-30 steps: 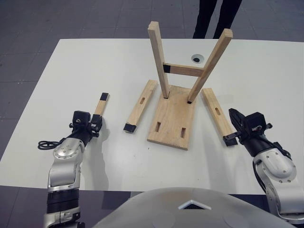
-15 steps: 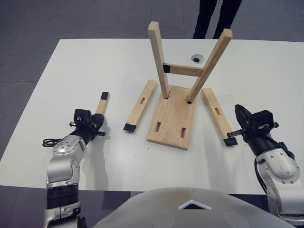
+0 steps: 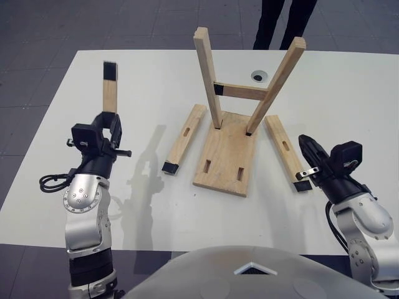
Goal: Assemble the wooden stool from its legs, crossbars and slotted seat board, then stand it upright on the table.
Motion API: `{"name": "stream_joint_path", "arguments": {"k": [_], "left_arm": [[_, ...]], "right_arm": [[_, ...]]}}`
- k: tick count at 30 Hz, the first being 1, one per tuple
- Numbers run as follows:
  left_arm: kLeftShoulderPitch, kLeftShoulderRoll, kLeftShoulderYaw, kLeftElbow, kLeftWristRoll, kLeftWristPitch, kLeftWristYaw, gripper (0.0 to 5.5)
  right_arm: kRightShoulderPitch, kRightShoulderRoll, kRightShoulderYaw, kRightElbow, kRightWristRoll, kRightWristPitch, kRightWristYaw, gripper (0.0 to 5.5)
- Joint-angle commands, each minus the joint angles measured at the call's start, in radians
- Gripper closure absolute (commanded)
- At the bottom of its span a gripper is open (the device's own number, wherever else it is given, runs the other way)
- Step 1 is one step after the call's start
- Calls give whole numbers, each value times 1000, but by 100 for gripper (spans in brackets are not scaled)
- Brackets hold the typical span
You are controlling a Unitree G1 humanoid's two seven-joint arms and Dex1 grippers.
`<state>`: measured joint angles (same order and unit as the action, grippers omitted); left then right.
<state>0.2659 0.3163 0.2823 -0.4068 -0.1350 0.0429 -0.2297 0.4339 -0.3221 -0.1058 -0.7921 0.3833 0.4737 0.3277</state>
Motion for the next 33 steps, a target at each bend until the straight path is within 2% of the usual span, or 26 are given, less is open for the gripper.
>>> {"name": "stream_joint_path", "arguments": {"k": [1,8,15,19,24,33], "left_arm": [[24,13,-22,-5,10,-168,-64,419],[129,32,-150,-117,-99,-280,-251,419],[179,43,-336,-173,-67,-309,-345,419],[148,5,-463,-121,-10,-320,-341,419],[137,-29,-552,-76,34,-328,-314,419],[126,-72,-673,-52,53,-335,-280,419]], "right_arm": [[-33,2,-34,-18,188,88,36,540],[-73,-39,-85,-49,455,145,69,540],[-95,-70,-57,-82,583,148,63,427],[-115,-76,-16,-89,630,157,46,355],[-145,-85,34,-108,698,153,19,270],[-205,-62,110,-95,716,131,-41,266]]}}
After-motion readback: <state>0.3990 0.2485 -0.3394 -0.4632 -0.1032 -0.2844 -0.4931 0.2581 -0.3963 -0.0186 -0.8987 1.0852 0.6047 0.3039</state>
